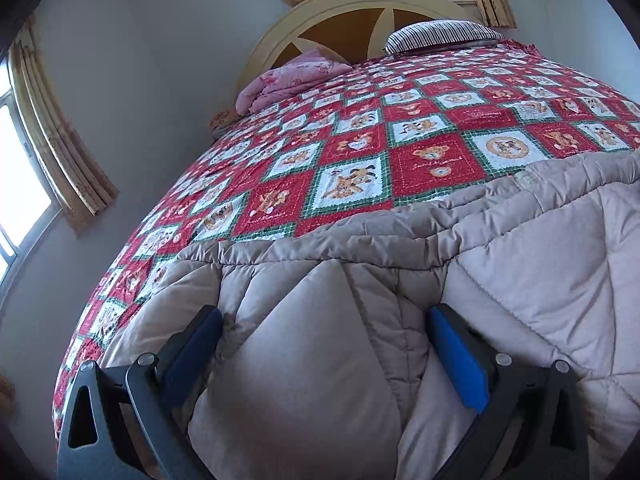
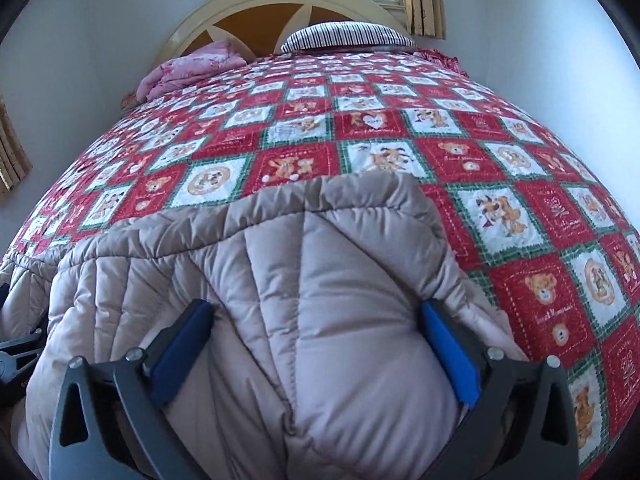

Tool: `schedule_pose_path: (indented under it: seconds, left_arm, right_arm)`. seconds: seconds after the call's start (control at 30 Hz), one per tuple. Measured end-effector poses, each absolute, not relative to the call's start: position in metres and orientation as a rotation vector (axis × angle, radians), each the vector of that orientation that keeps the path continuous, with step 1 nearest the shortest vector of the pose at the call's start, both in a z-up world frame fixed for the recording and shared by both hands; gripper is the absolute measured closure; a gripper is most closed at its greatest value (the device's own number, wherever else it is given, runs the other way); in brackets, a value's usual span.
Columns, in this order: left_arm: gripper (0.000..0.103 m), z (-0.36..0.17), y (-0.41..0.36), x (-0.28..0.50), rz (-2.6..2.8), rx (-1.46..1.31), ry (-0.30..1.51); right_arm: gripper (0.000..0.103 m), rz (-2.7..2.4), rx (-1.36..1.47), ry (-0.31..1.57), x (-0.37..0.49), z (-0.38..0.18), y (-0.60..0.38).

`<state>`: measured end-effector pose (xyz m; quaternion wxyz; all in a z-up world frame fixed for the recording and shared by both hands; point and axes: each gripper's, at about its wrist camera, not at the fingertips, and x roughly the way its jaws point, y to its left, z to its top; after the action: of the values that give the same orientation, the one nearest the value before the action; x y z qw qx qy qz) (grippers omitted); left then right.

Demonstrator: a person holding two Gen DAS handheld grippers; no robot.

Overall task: Fold large clothes
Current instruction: 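Open both tools and press the folded jacket flat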

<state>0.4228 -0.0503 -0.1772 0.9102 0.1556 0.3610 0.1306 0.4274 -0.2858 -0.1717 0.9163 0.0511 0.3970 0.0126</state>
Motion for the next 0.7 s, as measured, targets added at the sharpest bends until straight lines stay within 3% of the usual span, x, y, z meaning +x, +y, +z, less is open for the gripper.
schedule_pose_path:
  seconds: [0.1,0.3,0.43,0.53,0.7]
  left_arm:
    - [0.001,-0.163,-0.046,0.416,0.234,0.316,0.766]
    - [0.001,-0.112,-0.006,0.376,0.274,0.301,0.604]
    - [0.001,-0.153,0.039,0.402,0.311,0.197,0.77]
    - [0.001,-0.165,0.056,0.411,0.289,0.067,0.784]
    - [0.001,-0.171,0.05,0.416,0.299,0.083,0.787]
  right_arm:
    - [0.0,0.024,0.104,0.82,0.428,-0.173,-0.286]
    - [0.0,0.018,0.096,0.823,0.429,-0.173,-0.285]
    - [0.0,0.018,0.096,0.823,0.429,-0.173,-0.285]
    - [0.0,0.016,0.091,0.824,0.428,-0.173,-0.285]
    - [0.0,-0.006,0.068,0.829,0.429,-0.172,-0.282]
